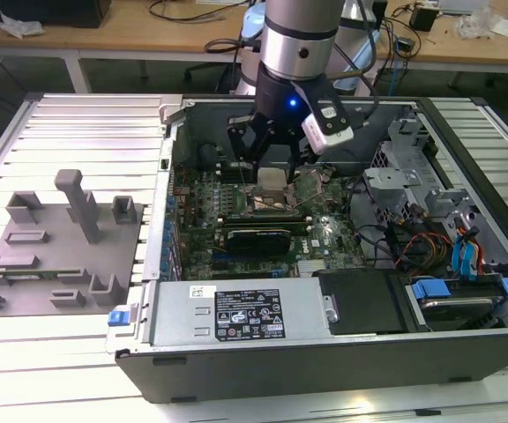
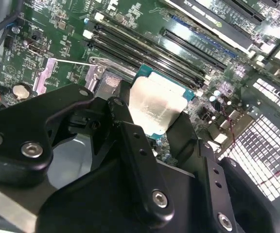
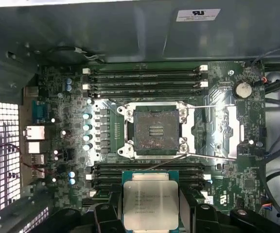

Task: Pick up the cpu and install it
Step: 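Pick up the cpu and move it towards the insertion slot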

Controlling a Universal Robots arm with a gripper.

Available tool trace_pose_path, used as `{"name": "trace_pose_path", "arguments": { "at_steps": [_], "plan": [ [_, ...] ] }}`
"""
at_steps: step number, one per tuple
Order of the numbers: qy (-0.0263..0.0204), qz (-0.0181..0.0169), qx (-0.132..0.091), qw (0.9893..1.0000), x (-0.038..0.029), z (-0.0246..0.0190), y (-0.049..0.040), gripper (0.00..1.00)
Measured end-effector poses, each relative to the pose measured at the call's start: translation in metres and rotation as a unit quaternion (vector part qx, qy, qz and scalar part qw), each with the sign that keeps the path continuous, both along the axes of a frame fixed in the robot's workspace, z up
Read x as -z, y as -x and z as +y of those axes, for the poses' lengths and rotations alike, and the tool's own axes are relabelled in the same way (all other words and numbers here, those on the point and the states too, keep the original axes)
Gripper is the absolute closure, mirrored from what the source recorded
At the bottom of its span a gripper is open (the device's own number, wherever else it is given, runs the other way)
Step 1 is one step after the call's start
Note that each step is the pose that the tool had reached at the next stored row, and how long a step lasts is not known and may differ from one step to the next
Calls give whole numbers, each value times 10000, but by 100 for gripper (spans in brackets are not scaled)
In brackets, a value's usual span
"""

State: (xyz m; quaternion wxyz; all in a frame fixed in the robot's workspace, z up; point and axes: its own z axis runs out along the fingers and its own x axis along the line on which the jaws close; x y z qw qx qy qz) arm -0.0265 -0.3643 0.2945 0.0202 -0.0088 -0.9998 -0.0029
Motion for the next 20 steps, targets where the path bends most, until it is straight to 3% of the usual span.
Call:
{"name": "trace_pose_path", "arguments": {
  "at_steps": [3, 6, 8, 17, 20],
  "plan": [
    [-1, -20, -51, 10000, 36, 29, -10, 45],
    [0, -41, -94, 9999, 72, 89, -18, 45],
    [-1, -55, -117, 9999, 104, 164, -22, 45],
    [0, -87, -159, 9998, 187, 354, -41, 45],
    [0, -87, -165, 9998, 197, 368, -45, 45]
  ]
}}
